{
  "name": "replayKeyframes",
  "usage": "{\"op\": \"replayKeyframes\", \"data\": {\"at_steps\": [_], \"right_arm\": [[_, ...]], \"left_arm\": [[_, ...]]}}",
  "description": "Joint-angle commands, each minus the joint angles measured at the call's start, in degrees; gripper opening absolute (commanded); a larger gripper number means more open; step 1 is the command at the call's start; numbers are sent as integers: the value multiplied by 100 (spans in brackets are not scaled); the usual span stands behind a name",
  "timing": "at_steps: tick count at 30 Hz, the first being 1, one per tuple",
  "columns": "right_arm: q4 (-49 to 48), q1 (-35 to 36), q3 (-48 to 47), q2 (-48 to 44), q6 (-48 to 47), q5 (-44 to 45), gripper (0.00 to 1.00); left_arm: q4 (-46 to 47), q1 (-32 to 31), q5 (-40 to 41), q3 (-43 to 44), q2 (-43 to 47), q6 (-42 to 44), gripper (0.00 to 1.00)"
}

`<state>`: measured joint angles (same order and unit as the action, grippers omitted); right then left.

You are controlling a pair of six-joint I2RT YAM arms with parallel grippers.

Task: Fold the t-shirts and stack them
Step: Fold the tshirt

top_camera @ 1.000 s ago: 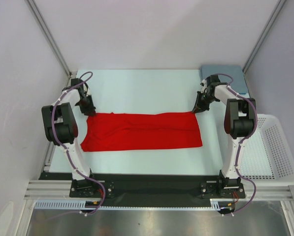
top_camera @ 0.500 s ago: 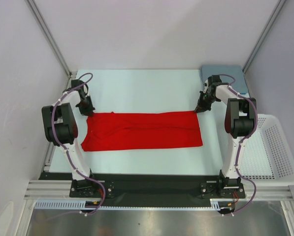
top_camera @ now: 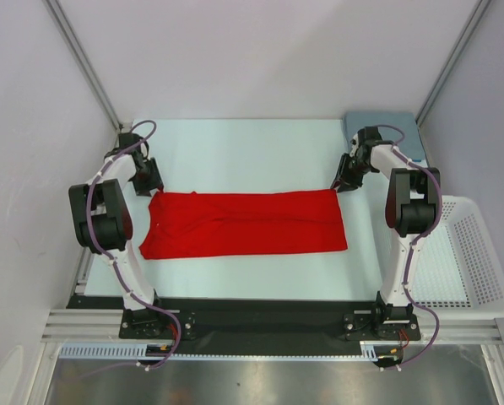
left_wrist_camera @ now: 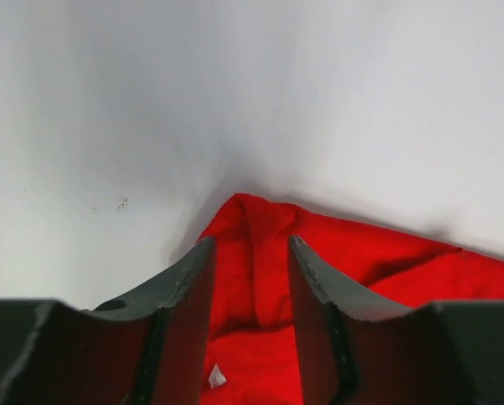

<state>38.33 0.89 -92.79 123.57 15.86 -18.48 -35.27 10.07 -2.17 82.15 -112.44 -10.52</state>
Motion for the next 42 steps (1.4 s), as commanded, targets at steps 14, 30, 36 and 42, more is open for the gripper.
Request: {"op": "replayKeyframes", "data": {"at_steps": [14, 30, 36, 42], "right_arm": [[96, 25, -274, 45, 84, -130, 32], [114, 52, -90, -70, 23, -147, 33], [61, 43, -20, -105, 23, -165, 31], [96, 43, -46, -149, 75, -182, 17]], "left_arm": [[-349, 31, -266, 442, -23, -55, 46], [-279, -31, -275, 697, -480, -108, 44], [-191, -31, -371, 557, -472, -116, 38], [-112, -31, -363, 477, -366, -125, 32]]}}
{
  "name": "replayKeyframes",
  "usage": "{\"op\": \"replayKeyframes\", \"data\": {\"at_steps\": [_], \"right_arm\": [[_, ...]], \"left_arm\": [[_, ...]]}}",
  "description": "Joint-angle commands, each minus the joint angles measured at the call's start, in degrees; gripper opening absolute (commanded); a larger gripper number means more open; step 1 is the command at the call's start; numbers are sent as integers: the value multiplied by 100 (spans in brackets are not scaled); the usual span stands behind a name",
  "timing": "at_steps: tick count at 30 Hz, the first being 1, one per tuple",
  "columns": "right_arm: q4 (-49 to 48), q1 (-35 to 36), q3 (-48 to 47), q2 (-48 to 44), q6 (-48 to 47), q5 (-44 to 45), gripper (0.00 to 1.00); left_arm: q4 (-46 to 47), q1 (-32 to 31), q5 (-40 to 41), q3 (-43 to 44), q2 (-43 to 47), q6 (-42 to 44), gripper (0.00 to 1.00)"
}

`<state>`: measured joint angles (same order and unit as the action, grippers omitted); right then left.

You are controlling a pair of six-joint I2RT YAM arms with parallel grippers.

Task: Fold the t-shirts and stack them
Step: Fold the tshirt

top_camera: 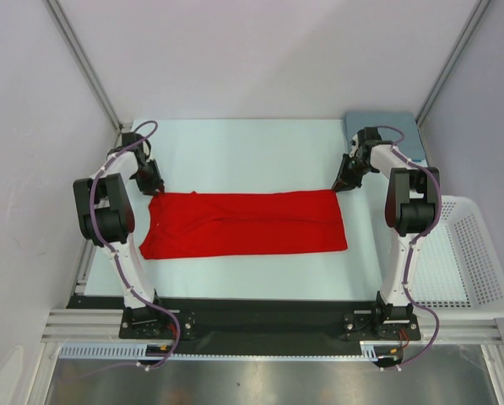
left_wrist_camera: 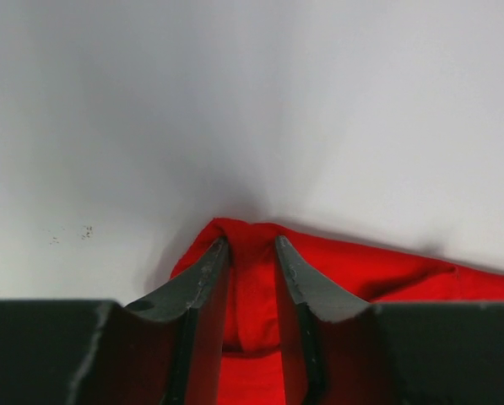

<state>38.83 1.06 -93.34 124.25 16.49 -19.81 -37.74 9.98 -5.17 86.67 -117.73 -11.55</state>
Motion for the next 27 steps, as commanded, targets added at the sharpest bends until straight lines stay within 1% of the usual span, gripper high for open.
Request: {"op": "replayKeyframes", "data": {"at_steps": [1, 3, 5, 9, 12, 18, 27], "right_arm": [[46, 17, 44, -243, 21, -40, 21], [72, 8, 79, -313, 21, -14, 29], [125, 8, 132, -374, -14, -49, 31], [125, 17, 298, -532, 3, -102, 31], [63, 8, 422, -603, 12, -119, 29], [11, 0, 334, -568, 65, -49, 22], [107, 8, 18, -427, 47, -23, 24]], "left_arm": [[135, -22, -72, 34, 172, -14, 32], [135, -22, -81, 34, 180, -23, 32], [152, -13, -98, -1, 180, -23, 32], [161, -22, -107, -45, 216, -31, 32], [179, -22, -133, -80, 224, -31, 31], [179, -22, -116, -98, 198, -31, 29], [188, -13, -133, -63, 180, -23, 28]]}}
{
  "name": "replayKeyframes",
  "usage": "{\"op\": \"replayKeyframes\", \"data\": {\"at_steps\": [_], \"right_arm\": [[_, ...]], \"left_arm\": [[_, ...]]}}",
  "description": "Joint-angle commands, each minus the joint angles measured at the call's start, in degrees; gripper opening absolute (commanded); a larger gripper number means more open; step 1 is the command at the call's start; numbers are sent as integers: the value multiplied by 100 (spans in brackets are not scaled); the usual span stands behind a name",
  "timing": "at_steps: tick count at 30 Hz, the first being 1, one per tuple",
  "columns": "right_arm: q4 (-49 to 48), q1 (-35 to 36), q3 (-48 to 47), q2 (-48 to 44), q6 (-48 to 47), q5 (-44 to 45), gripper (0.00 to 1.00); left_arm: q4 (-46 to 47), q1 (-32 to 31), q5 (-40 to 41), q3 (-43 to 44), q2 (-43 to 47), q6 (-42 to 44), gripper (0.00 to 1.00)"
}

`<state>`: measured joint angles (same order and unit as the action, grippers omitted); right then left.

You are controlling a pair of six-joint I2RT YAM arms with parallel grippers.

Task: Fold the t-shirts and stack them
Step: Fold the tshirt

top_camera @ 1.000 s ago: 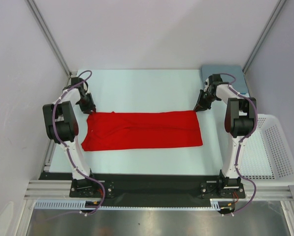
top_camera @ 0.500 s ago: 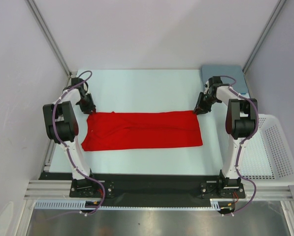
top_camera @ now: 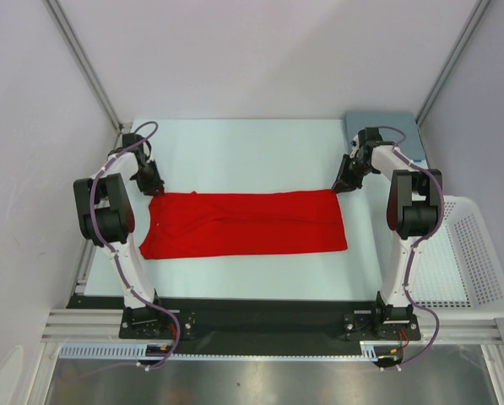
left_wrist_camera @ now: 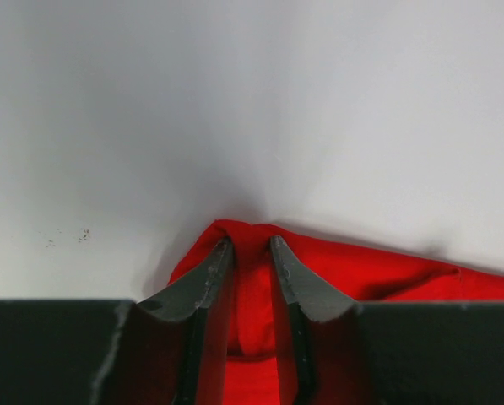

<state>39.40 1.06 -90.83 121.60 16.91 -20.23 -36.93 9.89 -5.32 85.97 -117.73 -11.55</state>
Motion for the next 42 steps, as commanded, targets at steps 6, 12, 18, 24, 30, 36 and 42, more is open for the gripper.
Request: {"op": "replayKeyframes", "data": {"at_steps": [6, 12, 18, 24, 30, 36, 42], "right_arm": [[121, -1, -199, -163, -21, 1, 23], [68, -9, -216, -84, -12, 10, 11], [103, -36, -409, 48, 6, 89, 1], [86, -62, -375, 4, 58, 230, 0], [86, -229, -260, 21, 155, 300, 0], [-2, -247, -216, 65, 146, 291, 0], [6, -247, -234, 180, 120, 396, 0]], "left_arm": [[142, -22, -127, -28, 163, -31, 28], [151, -31, -136, 7, 66, -40, 27], [133, -40, -92, 95, 5, -31, 19], [221, -49, 215, 51, 153, -102, 0], [379, -22, 514, -142, 374, -172, 0], [643, 4, 761, -415, 681, -312, 0], [687, 13, 761, -476, 629, -392, 1]]}}
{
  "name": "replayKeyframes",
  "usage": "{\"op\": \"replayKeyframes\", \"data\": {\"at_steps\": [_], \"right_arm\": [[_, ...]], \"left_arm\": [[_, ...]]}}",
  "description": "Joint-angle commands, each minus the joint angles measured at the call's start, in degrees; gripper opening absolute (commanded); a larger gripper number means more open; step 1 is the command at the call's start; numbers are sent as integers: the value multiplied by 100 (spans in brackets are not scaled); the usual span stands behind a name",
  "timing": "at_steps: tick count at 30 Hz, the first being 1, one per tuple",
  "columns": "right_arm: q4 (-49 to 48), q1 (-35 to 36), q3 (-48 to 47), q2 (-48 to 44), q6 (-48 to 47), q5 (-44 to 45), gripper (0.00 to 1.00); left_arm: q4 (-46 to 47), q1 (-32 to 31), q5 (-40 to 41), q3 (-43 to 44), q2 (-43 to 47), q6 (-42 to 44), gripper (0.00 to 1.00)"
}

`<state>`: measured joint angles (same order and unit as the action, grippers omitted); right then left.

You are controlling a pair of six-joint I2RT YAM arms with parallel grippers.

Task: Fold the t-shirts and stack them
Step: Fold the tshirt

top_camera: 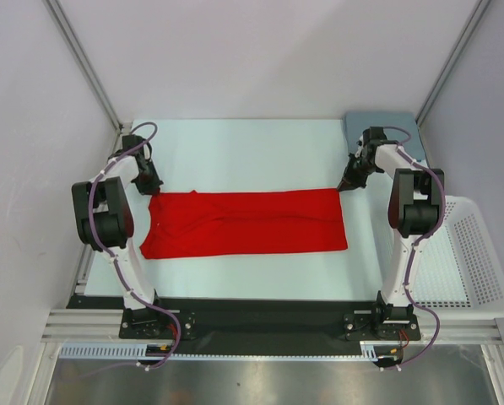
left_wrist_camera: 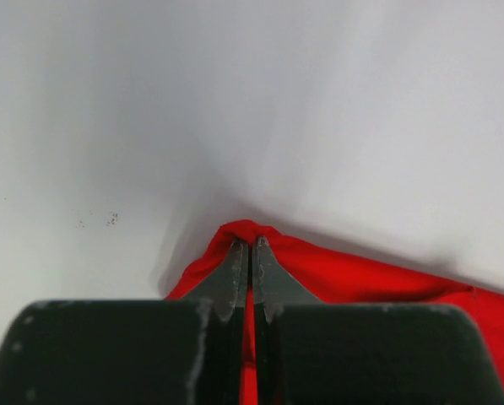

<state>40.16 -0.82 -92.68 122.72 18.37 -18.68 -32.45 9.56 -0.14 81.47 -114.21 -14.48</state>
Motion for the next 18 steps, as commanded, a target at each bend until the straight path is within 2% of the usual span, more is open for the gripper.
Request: {"op": "replayKeyframes", "data": {"at_steps": [1, 8, 9, 10, 11, 13, 14, 15, 18], "right_arm": [[-70, -59, -39, 60, -35, 259, 0], [-70, -50, -118, 130, -167, 198, 0], [52, -24, -162, 130, -202, 198, 10], [123, -15, -206, 121, -228, 224, 13], [210, -6, -258, 34, -246, 259, 18], [465, 29, -285, -142, -264, 434, 28], [571, 38, -346, -230, -273, 539, 32], [746, 64, -382, -431, -307, 697, 37], [958, 354, -487, -783, -518, 866, 42]], "left_arm": [[265, 54, 243, -52, 277, -116, 0], [178, 98, 67, 88, 154, -38, 1], [134, 81, 58, 132, 136, -29, 7], [133, 72, 58, 97, 214, -37, 29], [159, 63, 58, 53, 302, -46, 36], [177, -7, 58, -78, 487, -2, 42], [108, -68, 58, -105, 688, 33, 49], [63, -95, 58, -140, 794, 42, 51], [-51, -182, 119, -333, 1304, 77, 56]]}}
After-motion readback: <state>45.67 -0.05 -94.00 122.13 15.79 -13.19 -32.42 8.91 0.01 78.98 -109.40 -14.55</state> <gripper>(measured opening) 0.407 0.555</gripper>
